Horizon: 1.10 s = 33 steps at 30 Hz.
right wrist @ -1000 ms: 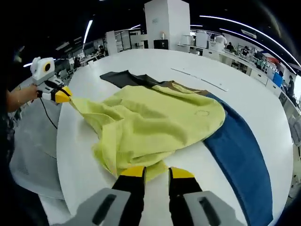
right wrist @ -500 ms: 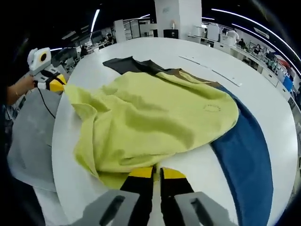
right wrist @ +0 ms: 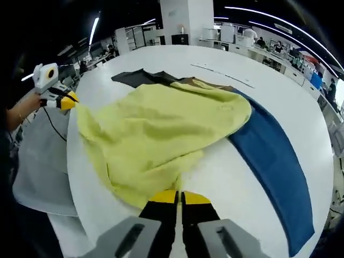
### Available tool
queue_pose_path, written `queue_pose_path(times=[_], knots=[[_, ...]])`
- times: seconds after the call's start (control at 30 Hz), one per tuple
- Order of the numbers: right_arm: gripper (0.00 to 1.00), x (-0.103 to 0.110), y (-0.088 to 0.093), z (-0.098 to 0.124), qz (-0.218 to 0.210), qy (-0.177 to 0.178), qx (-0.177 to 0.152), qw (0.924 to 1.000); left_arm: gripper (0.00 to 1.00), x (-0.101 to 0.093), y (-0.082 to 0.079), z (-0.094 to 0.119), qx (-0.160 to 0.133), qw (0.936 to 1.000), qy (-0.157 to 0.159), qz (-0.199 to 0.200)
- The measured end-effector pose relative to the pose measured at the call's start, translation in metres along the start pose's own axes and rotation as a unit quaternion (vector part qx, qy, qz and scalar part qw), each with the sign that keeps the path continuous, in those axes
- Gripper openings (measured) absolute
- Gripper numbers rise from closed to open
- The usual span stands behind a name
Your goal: Fold the garment on the visible template until the final outline fits inside the template.
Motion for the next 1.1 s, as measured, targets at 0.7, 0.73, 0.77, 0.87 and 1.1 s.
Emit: queue_pose_path(times=[0.7,0.73,0.77,0.87,1.1], knots=[[0.0,0.05,0.043,0.053,-0.1,0.138,-0.044,0.9844,0.0,0.003,0.026,0.016,0.027,0.9996,0.0,-0.01],[0.0,0.054,0.045,0.054,-0.109,0.143,-0.046,0.9827,0.0,0.003,0.027,0.016,0.028,0.9995,0.001,-0.01],[0.0,0.058,0.047,0.054,-0.11,0.144,-0.046,0.9824,0.0,0.002,0.028,0.017,0.03,0.9995,0.001,-0.012],[0.0,0.065,0.051,0.055,-0.109,0.166,-0.046,0.979,0.0,0.0,0.033,0.017,0.038,0.9991,-0.001,-0.017],[0.0,0.087,0.066,0.047,-0.112,0.168,-0.019,0.9792,0.0,0.0,0.047,0.02,0.062,0.9974,-0.009,-0.036]])
Point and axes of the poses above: the point that each gripper's makers call its tool centre point, and the gripper's own axes: z roughly backward along the fingers, x roughly to its left, y roughly out of its underside, the point moved 7 cm from there along z, roughly backward along the fingers, and after that the axes turned 14 degrees about z, right-handed, at the moved point
